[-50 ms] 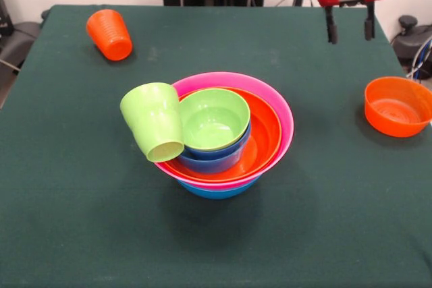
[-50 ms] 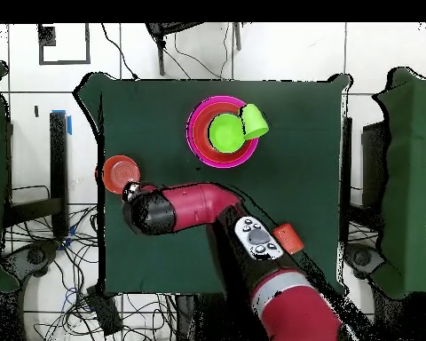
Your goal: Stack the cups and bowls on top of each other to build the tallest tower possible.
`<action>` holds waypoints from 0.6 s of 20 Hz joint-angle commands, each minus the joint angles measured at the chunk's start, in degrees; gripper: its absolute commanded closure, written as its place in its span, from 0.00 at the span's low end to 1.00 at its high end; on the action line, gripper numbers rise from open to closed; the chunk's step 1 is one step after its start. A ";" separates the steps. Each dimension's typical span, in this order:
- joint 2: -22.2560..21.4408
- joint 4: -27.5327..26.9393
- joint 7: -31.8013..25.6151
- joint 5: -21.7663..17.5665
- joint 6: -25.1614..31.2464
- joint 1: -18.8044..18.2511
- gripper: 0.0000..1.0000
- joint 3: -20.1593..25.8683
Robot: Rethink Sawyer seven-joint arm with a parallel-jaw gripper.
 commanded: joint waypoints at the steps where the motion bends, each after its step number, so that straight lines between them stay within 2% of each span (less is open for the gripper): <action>1: 8.48 5.24 -5.10 -5.88 -5.37 -5.60 0.00 9.16; 4: 9.38 6.27 -6.43 -7.60 -4.01 -8.83 0.00 10.65; 12: 12.28 5.74 -6.04 -13.23 -4.43 -12.19 0.00 11.57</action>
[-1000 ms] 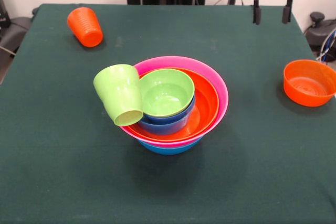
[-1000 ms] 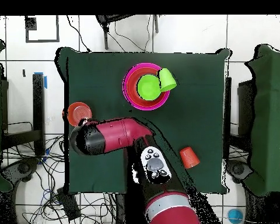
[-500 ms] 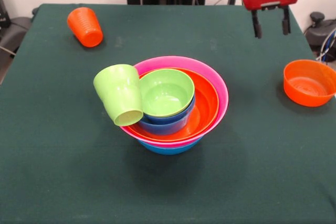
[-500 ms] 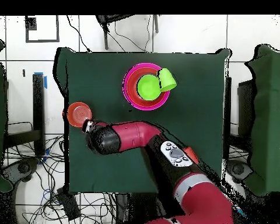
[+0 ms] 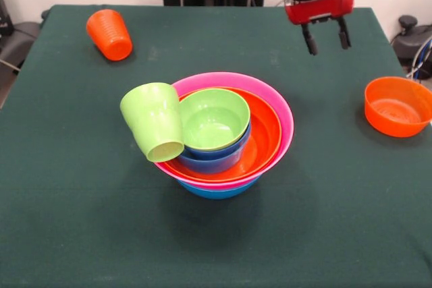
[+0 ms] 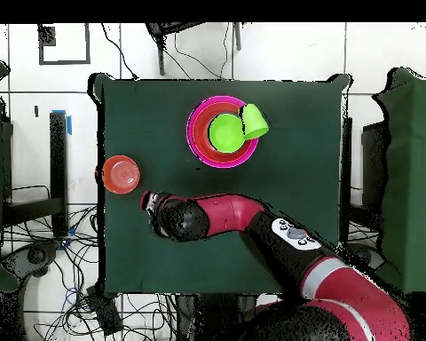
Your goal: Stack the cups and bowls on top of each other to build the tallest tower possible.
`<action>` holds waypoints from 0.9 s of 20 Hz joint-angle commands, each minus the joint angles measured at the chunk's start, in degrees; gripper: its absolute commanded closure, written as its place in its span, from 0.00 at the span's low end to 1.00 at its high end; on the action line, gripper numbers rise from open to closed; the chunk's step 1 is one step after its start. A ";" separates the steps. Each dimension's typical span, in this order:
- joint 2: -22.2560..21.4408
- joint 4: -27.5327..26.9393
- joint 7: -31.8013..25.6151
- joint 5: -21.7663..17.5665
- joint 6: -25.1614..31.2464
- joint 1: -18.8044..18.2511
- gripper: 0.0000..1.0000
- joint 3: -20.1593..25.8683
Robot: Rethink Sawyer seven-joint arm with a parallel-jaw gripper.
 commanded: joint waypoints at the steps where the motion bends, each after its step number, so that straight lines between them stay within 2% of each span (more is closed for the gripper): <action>1: 3.90 2.64 -5.94 -6.62 -1.47 -1.01 0.00 4.65; 5: 5.08 2.70 -5.23 -9.06 -2.38 -2.28 0.00 5.73; 9: 5.41 2.76 -4.18 -9.84 -2.41 -3.03 0.00 7.02; 13: 3.77 2.62 -1.74 -9.75 -2.20 -1.16 0.00 6.21; 18: 2.51 0.08 2.14 -9.13 -3.68 4.01 0.00 2.15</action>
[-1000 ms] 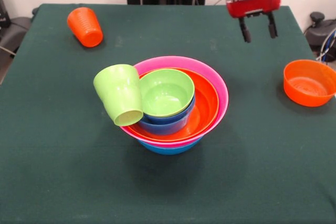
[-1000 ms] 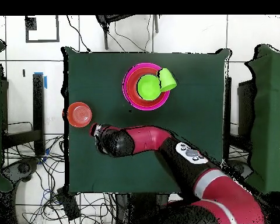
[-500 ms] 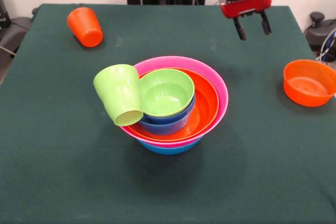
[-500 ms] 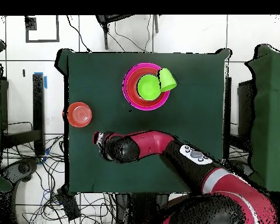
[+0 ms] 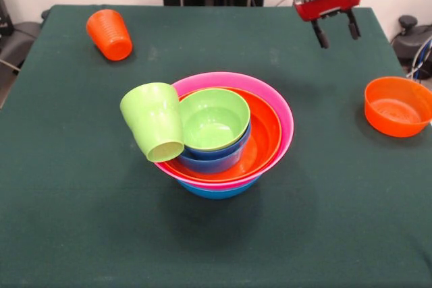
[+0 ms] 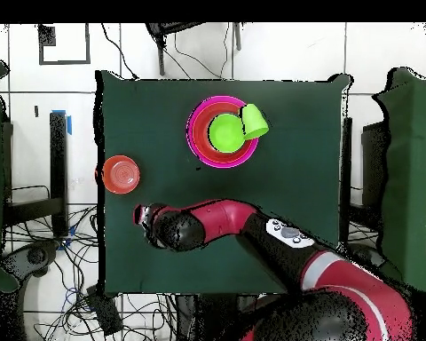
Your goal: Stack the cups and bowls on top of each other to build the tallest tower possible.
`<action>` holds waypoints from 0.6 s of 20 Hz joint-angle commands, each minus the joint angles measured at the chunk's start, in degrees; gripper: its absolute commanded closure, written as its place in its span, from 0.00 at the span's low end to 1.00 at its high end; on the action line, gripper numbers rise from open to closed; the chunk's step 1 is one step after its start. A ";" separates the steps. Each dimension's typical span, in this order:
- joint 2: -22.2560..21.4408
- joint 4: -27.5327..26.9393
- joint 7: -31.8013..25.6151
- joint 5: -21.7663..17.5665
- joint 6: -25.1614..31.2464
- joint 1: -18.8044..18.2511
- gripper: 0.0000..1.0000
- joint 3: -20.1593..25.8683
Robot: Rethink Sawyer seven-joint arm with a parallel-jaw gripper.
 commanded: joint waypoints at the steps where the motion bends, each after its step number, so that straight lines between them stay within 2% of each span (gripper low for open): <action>1: -0.56 -2.06 2.42 -3.26 -3.70 6.08 0.00 -2.40; 8: -3.36 -4.61 5.58 -1.51 -4.57 14.88 0.00 -7.68; 12: -3.92 -6.39 6.35 -0.20 -4.00 18.48 0.00 -10.67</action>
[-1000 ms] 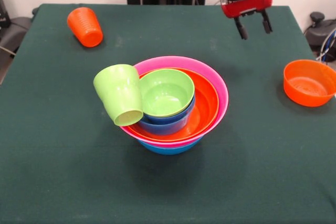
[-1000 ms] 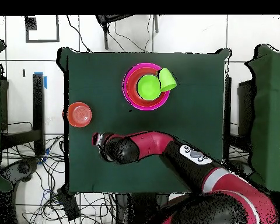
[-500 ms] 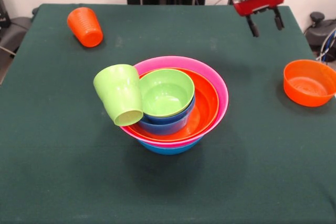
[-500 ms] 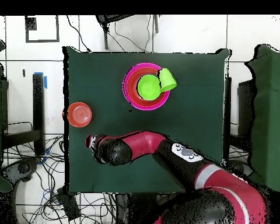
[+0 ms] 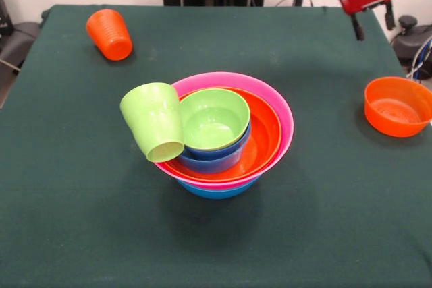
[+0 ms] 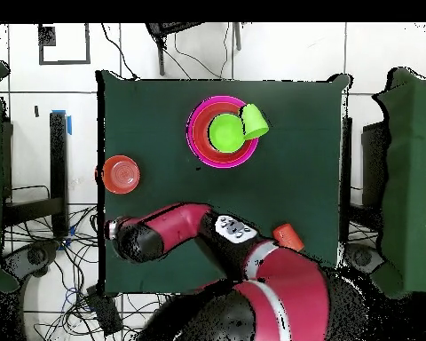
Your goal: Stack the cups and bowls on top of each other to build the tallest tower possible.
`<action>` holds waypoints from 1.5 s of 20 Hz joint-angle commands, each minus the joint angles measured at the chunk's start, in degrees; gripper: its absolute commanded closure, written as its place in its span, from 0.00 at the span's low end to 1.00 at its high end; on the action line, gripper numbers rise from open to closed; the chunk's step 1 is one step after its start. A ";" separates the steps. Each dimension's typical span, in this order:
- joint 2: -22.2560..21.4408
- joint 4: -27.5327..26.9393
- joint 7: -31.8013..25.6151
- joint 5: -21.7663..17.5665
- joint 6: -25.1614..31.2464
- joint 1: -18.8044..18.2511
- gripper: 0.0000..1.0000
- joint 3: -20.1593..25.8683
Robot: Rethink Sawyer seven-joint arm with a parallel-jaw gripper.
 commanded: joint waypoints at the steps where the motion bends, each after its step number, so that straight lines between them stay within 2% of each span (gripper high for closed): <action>1: -1.96 -6.18 6.53 -0.01 -2.32 5.87 0.00 -7.29; 6: -2.11 -6.95 8.17 0.71 -4.02 10.32 0.00 -11.74; 15: -1.79 -8.03 7.63 1.08 -5.13 14.48 0.00 -16.94; 20: -2.55 -9.79 6.75 0.84 -4.32 17.89 0.00 -21.27; 30: -1.42 -10.66 5.07 0.59 -5.55 17.65 0.00 -22.39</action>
